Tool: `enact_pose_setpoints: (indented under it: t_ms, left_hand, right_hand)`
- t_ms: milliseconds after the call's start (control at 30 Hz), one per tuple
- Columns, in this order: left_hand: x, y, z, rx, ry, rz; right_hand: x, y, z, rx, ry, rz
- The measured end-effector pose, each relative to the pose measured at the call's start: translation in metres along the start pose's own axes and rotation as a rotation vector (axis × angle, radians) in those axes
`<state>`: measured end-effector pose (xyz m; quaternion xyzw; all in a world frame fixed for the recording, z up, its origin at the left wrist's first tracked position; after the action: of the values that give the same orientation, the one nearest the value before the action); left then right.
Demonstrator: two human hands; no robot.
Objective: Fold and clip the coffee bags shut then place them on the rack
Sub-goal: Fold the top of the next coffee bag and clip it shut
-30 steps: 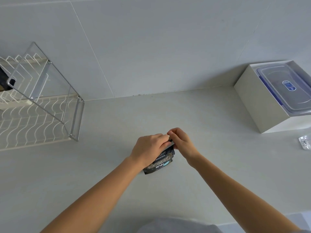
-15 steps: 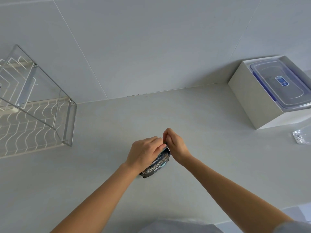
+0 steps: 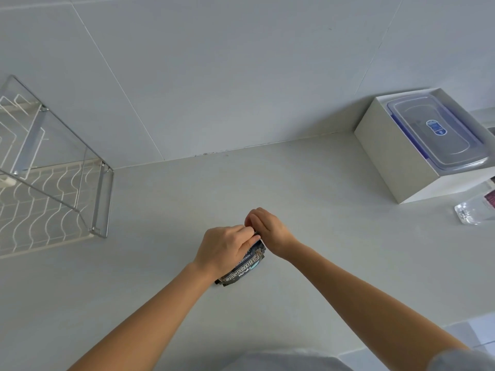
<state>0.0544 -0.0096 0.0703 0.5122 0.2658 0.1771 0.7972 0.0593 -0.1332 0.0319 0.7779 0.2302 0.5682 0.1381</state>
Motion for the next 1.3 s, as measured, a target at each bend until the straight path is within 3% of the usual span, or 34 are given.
enact_pose_setpoints:
  t_ms: [200, 500, 667, 933, 1067, 1300]
  left_hand:
    - [0.001, 0.0, 0.001, 0.002, 0.009, -0.013]
    - [0.03, 0.01, -0.02, 0.212, 0.274, -0.193]
    - [0.04, 0.02, -0.048, 0.036, 0.438, -0.28]
    - [0.029, 0.016, -0.038, -0.04, 0.283, -0.163]
    - [0.038, 0.01, -0.056, -0.091, 0.446, -0.409]
    - [0.036, 0.005, -0.072, -0.171, 0.522, -0.484]
  right_hand:
    - [-0.001, 0.0, -0.003, -0.065, -0.005, -0.036]
    - [0.012, 0.011, 0.01, 0.052, -0.012, 0.151]
    - [0.018, 0.006, -0.003, 0.202, 0.08, -0.052]
    - [0.028, 0.012, -0.017, -0.119, 0.356, -0.422]
    - [0.029, 0.009, -0.026, -0.206, 0.368, -0.427]
    - [0.026, 0.004, -0.035, -0.285, 0.343, -0.355]
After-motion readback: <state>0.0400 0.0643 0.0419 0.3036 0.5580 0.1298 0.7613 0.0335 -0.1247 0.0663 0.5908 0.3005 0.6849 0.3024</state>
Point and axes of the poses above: each hand's wrist, its own z-axis towards the middle knuckle, its own y-axis out of the back of the hand, x = y × z, the point moved 4 cm from there along z, towards the middle knuckle, and after that the axes turned 8 degrees about -y, right-handed, at the moved point
